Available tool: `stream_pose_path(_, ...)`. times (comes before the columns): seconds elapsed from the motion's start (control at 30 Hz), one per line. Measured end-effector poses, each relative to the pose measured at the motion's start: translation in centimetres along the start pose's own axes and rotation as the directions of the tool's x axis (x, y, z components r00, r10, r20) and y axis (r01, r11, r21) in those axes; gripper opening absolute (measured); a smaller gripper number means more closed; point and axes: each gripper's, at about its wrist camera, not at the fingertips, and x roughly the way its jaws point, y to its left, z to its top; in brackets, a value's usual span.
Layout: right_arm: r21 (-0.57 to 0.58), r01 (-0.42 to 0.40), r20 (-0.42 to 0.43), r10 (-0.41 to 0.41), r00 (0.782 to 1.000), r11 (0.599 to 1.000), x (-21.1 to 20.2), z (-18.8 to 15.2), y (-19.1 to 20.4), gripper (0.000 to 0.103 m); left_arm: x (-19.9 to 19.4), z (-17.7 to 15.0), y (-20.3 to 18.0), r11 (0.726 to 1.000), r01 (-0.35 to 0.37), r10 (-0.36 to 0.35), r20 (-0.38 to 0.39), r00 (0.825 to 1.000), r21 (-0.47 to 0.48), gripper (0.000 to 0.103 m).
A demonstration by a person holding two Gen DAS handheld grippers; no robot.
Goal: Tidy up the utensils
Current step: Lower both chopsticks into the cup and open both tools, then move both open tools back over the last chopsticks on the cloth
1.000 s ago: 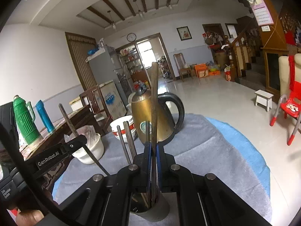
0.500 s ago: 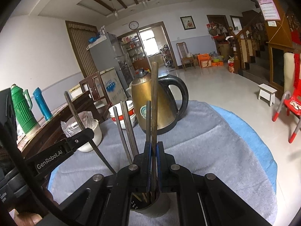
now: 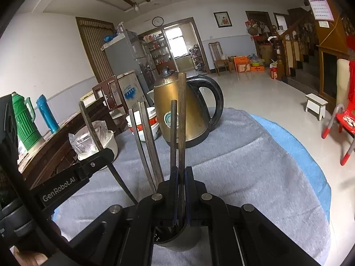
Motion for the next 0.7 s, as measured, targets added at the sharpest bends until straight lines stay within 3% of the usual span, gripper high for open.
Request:
stream_pose_path(0.43, 0.004, -0.003, -0.051, 0.003, 0.999, 1.0, 0.7, -0.4, -0.1, 0.008, 0.1, -0.1, 0.4, 1.0, -0.004, 0.003, -0.047, 0.999, -0.013, 0.006)
stream_pose_path(0.53, -0.001, 0.006, -0.068, -0.006, 0.998, 1.0, 0.9, -0.3, -0.1, 0.008, -0.3, 0.3, 0.8, 1.0, -0.003, 0.001, -0.061, 0.998, -0.03, 0.014)
stream_pose_path(0.6, 0.001, 0.021, -0.071, -0.021, 0.997, 1.0, 0.7, 0.0, -0.1, 0.008, -0.9, 0.6, 1.1, 0.999, -0.009, 0.006, -0.059, 0.998, -0.044, 0.032)
stream_pose_path(0.7, 0.021, 0.045, -0.039, -0.044, 0.998, 0.999, -0.7, 0.6, -0.4, 0.008, -2.7, 1.2, 2.1, 0.997, -0.015, 0.014, -0.02, 1.0, -0.075, 0.045)
